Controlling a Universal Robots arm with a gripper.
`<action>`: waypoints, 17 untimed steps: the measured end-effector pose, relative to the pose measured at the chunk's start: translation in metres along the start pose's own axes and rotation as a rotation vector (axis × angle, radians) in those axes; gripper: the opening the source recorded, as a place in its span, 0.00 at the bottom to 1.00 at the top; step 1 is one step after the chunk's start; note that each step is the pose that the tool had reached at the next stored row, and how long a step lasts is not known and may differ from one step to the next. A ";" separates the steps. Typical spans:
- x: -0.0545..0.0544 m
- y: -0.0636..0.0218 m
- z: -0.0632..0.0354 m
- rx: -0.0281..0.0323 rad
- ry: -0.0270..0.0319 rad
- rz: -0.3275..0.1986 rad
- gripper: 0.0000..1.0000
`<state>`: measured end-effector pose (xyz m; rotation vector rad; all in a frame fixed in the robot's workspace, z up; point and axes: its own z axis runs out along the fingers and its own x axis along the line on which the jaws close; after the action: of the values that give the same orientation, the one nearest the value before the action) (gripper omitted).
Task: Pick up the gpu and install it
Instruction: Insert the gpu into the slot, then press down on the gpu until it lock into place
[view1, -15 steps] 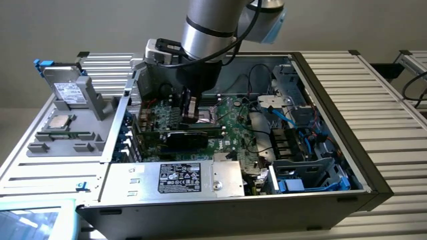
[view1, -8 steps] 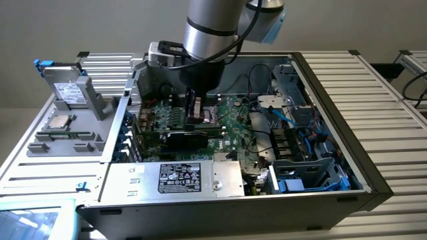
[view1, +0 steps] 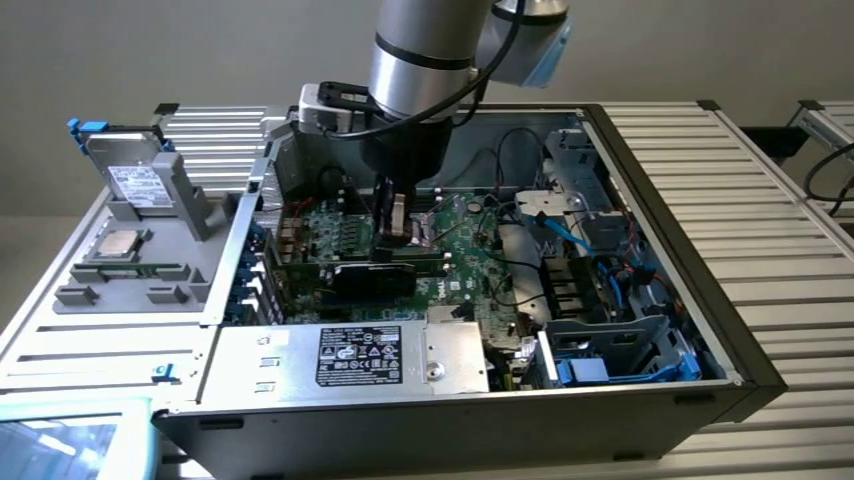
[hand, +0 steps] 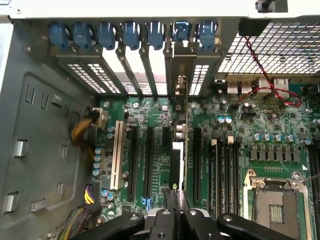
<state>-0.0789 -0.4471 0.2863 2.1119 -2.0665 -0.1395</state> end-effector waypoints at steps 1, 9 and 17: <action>-0.001 0.0005 -0.0026 0.0001 0.0000 0.000 0.12; -0.003 0.0009 -0.0049 0.0400 0.0074 -0.032 0.12; -0.004 0.0009 -0.0048 0.0405 0.0084 -0.038 0.12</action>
<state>-0.0790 -0.4432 0.2910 2.1719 -2.0425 -0.0945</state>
